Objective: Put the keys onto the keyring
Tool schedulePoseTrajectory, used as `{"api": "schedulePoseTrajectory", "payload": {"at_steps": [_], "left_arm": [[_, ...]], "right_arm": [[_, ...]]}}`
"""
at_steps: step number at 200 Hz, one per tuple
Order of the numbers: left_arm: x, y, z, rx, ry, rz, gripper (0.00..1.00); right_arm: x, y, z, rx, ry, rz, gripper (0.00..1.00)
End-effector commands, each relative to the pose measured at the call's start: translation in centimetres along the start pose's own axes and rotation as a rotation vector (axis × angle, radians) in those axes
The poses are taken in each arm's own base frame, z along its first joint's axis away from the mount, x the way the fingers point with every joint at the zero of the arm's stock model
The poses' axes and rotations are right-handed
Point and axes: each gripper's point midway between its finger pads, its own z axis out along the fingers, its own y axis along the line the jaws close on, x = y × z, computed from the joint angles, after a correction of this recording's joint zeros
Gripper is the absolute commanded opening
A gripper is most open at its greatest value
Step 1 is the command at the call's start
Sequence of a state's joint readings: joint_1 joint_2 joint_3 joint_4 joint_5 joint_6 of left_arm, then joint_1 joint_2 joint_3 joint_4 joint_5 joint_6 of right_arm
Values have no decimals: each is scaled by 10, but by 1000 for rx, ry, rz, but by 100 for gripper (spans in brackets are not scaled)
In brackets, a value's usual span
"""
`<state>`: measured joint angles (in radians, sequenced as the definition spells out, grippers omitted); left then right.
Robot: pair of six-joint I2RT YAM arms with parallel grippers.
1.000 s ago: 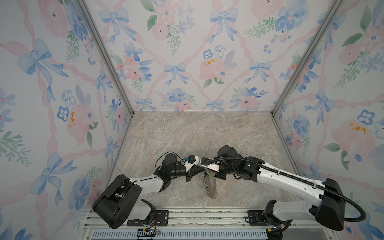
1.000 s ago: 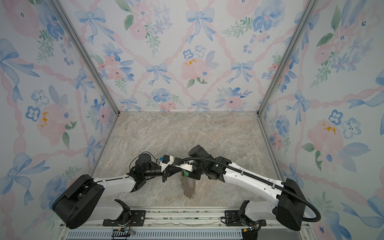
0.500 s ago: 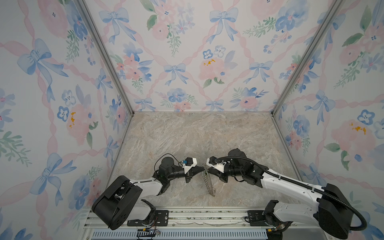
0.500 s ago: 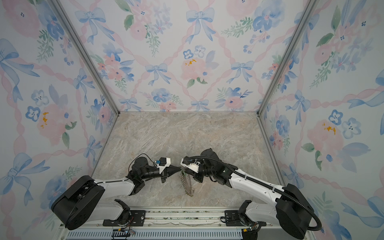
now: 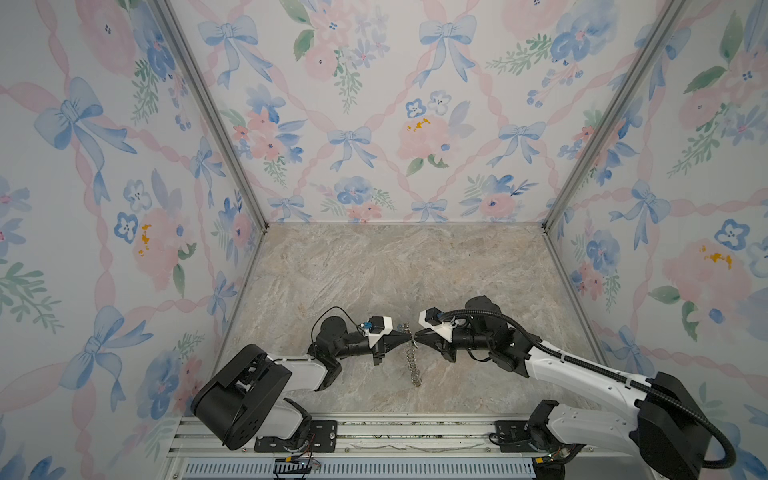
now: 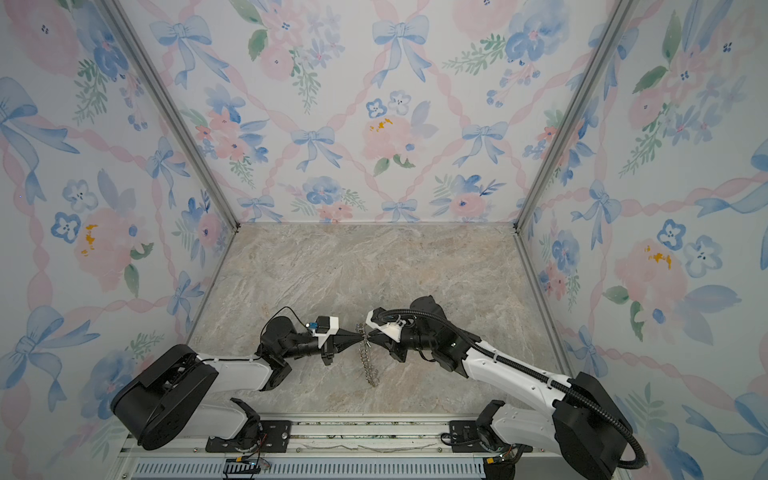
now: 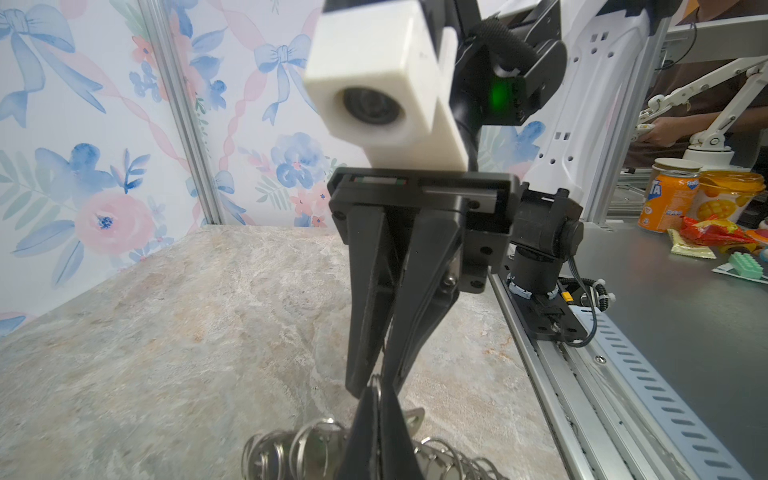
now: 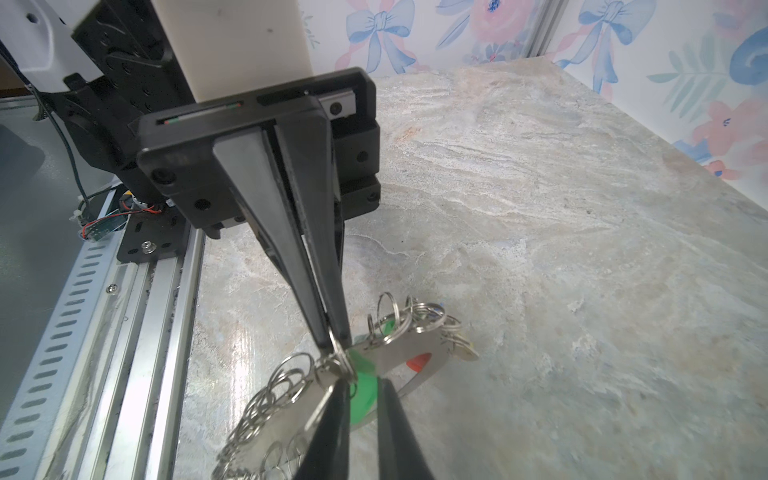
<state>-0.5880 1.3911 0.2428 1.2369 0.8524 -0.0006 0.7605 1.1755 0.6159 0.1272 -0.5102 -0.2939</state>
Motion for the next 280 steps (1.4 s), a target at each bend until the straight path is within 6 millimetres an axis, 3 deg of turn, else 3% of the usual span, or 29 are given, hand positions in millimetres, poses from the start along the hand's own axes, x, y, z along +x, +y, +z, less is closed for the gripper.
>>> {"api": "schedulePoseTrajectory", "payload": {"at_steps": [1, 55, 146, 215, 280], "left_arm": [[-8, -10, -1, 46, -35, 31, 0], [-10, -11, 1, 51, -41, 36, 0], [-14, -9, 1, 28, -63, 44, 0], [-13, -8, -1, 3, -70, 40, 0], [-8, -7, 0, 4, -61, 29, 0]], "right_arm": [[-8, 2, -3, -19, -49, -2, 12], [-11, 13, -2, -75, -80, -13, 12], [-4, 13, 11, -57, -46, -26, 17], [17, 2, 9, 65, 40, -17, 21], [6, 9, 12, 52, 2, -25, 21]]}}
